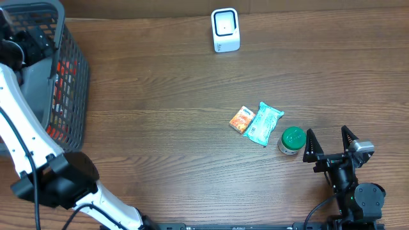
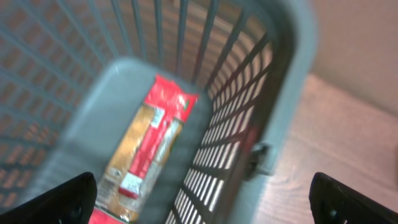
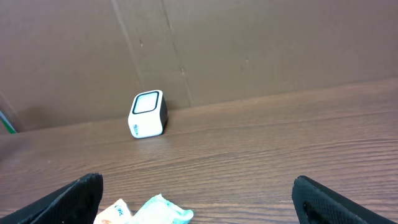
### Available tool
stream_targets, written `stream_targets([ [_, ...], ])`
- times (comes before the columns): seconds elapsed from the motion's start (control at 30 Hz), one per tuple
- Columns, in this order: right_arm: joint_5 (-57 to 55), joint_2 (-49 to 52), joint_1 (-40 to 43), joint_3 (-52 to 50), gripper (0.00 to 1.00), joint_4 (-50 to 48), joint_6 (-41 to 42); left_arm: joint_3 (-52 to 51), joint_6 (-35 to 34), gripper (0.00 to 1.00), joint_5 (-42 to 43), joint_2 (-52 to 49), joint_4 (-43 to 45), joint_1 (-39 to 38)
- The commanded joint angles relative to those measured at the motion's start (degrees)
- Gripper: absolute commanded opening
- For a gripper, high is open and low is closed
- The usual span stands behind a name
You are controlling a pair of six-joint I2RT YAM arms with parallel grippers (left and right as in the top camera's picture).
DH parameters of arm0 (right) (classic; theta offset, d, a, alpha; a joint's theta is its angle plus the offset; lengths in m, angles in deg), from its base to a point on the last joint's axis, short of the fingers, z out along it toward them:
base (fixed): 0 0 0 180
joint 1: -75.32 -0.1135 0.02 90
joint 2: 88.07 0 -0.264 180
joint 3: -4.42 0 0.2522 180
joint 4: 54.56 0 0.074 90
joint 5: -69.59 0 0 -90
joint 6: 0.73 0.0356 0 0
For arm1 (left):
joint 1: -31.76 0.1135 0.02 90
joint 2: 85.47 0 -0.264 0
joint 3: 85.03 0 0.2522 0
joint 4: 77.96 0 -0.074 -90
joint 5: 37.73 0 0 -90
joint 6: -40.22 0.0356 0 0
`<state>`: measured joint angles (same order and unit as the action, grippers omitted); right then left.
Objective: Scan the item barcode
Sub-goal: 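Reach the left gripper into the basket toward the red package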
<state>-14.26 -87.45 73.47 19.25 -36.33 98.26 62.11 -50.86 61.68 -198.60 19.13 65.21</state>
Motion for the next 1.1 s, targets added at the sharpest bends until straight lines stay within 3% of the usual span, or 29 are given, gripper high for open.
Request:
stream_targets([
  [0.0, 0.15, -0.44, 0.33, -0.61, 1.0, -0.26, 0.2, 0.31, 1.07, 1.0, -0.24, 5.31, 1.29, 0.39],
  [0.37, 0.15, -0.44, 0.33, -0.61, 1.0, -0.26, 0.2, 0.26, -3.89, 1.0, -14.73, 5.38, 0.0, 0.42],
  [1.07, 0.15, -0.46, 0.33, -0.61, 1.0, -0.26, 0.2, 0.26, -2.91, 0.99, -15.65, -7.23, -0.68, 3.04],
])
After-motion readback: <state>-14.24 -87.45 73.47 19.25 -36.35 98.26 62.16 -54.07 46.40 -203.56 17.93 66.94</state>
